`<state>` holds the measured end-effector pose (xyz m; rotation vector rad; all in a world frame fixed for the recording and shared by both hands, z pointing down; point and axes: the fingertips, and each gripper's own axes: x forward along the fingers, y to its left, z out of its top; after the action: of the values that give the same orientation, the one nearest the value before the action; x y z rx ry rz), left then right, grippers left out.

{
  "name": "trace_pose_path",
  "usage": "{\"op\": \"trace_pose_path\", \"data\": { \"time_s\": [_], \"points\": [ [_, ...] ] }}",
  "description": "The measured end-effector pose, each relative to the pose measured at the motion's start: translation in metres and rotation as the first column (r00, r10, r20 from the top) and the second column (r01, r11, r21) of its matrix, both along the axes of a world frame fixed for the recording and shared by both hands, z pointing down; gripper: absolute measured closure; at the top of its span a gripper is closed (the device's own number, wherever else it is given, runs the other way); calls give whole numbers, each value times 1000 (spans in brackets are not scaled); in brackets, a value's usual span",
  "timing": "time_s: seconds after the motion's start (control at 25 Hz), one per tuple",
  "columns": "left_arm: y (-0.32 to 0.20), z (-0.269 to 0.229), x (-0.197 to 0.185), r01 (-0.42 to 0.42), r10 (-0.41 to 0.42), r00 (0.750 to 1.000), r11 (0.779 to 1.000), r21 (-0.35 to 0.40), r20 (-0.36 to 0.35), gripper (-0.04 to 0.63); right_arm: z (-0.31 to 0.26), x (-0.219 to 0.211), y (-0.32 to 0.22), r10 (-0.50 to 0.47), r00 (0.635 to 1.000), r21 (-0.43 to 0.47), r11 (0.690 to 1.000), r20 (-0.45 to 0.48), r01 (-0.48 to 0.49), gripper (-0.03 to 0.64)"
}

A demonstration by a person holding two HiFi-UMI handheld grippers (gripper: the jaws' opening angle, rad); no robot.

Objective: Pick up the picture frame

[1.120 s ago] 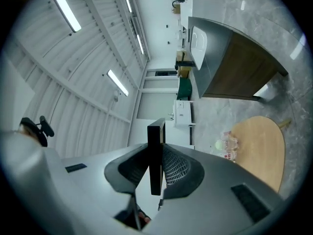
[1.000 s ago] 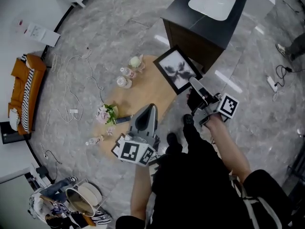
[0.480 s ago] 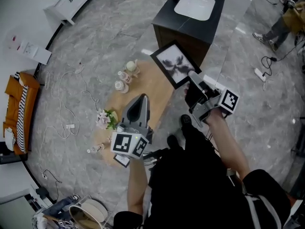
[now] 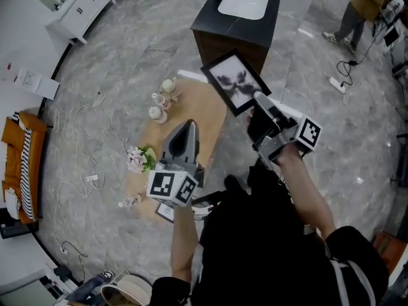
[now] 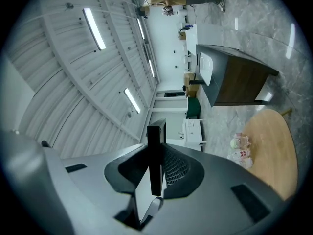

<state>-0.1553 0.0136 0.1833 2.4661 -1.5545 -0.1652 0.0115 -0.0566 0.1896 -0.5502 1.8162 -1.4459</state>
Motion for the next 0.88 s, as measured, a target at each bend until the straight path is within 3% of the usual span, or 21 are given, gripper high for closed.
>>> {"op": "trace_pose_path", "data": {
  "time_s": [0.88],
  "points": [
    [6, -2, 14, -35, 35, 999, 999, 7, 10, 583, -2, 3, 18, -11, 1000, -17, 1000, 3, 11, 543]
  ]
}}
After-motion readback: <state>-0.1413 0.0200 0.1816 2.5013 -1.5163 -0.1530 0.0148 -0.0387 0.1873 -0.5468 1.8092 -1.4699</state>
